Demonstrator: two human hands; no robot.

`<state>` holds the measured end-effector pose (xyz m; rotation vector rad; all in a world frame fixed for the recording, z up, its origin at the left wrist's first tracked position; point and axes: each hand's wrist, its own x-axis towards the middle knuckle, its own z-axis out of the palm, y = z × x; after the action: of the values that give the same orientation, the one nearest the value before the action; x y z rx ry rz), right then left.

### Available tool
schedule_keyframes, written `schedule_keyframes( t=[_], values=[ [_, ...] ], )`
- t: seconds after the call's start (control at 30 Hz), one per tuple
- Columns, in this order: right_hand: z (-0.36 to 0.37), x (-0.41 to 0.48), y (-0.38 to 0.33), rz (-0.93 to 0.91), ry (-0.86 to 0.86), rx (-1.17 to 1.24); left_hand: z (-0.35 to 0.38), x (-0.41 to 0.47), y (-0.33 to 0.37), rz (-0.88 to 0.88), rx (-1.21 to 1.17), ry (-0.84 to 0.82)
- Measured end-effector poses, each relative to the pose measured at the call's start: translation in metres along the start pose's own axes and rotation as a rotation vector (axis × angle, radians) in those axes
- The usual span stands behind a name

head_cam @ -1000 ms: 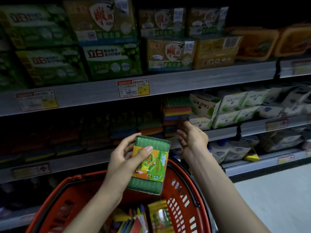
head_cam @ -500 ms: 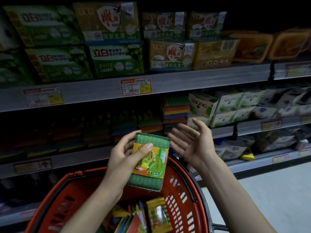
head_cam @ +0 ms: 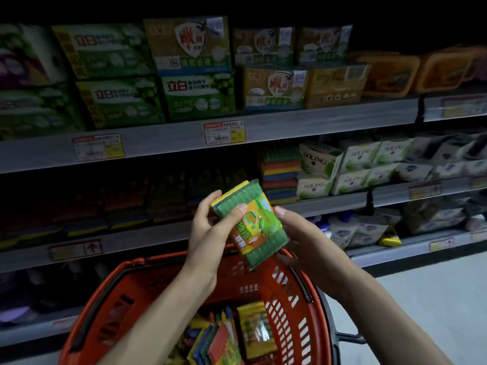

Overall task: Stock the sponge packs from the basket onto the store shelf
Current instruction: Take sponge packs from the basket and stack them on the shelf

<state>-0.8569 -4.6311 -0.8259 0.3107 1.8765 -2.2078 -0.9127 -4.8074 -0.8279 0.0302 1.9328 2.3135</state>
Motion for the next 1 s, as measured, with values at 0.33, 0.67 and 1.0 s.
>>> schedule_keyframes(
  t=[0.33,0.67,1.0],
  values=[
    [-0.004,-0.005,0.017,-0.302,0.203,-0.259,-0.013,-0.011,0.011,-0.097,0.017,-0.147],
    [-0.007,-0.003,0.014,-0.505,0.183,-0.492,-0.042,-0.010,0.013,0.001,0.399,-0.214],
    [-0.007,0.001,0.006,-0.549,0.378,-0.459,-0.058,-0.008,0.017,-0.083,0.365,-0.201]
  ],
)
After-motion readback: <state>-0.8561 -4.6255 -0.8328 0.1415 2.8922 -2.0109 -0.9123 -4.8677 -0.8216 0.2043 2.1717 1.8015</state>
